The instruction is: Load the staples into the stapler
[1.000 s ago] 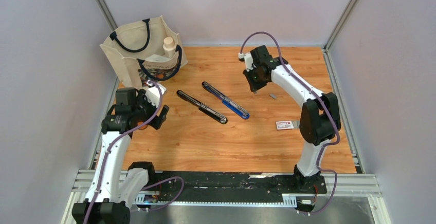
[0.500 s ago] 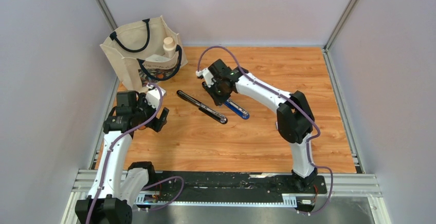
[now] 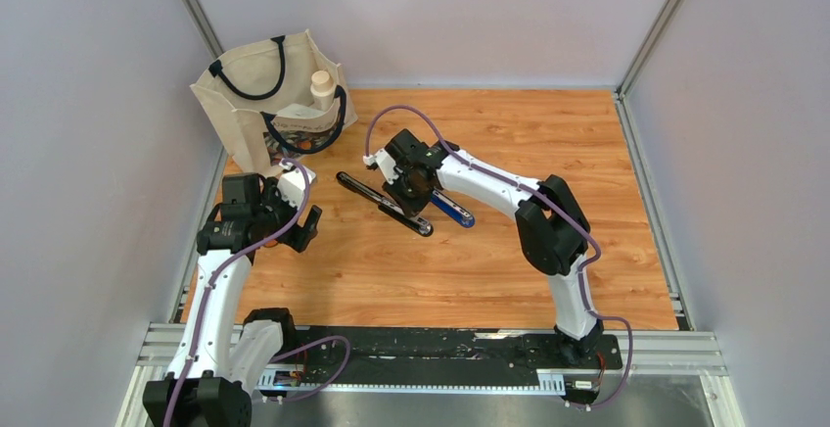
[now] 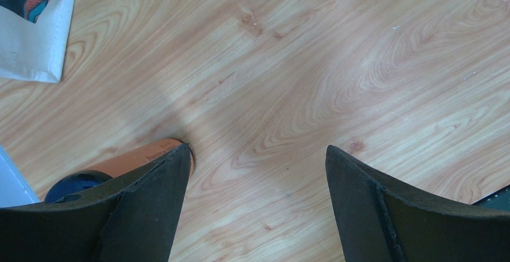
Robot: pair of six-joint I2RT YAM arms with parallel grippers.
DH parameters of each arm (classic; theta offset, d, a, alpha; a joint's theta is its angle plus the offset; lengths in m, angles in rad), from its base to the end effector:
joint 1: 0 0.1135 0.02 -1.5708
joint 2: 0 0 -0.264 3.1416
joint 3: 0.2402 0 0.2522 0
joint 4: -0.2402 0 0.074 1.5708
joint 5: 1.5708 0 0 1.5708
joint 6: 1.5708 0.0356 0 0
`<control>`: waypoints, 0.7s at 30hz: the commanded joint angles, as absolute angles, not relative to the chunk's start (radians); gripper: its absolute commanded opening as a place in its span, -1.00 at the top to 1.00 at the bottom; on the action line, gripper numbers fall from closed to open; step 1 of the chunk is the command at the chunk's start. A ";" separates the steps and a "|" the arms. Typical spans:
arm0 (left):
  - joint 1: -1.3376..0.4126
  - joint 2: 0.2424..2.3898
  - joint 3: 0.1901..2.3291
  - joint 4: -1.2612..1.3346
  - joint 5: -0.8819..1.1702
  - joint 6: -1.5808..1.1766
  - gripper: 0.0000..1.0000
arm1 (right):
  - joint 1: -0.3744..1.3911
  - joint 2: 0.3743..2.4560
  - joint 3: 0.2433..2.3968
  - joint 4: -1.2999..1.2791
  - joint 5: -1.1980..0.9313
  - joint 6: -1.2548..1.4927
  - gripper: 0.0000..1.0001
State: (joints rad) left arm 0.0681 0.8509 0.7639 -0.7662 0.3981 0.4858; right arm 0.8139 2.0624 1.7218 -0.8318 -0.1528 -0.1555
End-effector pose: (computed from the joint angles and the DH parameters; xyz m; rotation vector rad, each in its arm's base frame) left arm 0.1660 -0.0025 0.2700 0.6589 2.2542 -0.2143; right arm 0.2968 0.3221 0.2203 -1.3374 2.4472 0.3840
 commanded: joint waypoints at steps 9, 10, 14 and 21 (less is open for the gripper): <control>0.072 0.841 0.759 -0.747 0.407 0.509 -0.81 | 0.802 2.022 1.660 -0.782 -0.186 -0.201 0.69; 0.072 0.841 0.761 -0.747 0.405 0.509 -0.81 | 0.802 2.022 1.655 -0.778 -0.186 -0.204 0.69; 0.074 0.842 0.758 -0.746 0.405 0.508 -0.81 | 0.796 2.022 1.647 -0.769 -0.190 -0.212 0.69; 0.074 0.842 0.756 -0.745 0.408 0.509 -0.81 | 0.781 2.002 1.640 -0.749 -0.222 -0.213 0.69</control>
State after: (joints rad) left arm 0.0681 0.8509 0.7593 -0.7658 0.3981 0.4858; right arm 0.7910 2.0613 1.6455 -0.7940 -0.1921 -0.1936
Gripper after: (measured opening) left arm 0.905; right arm 0.173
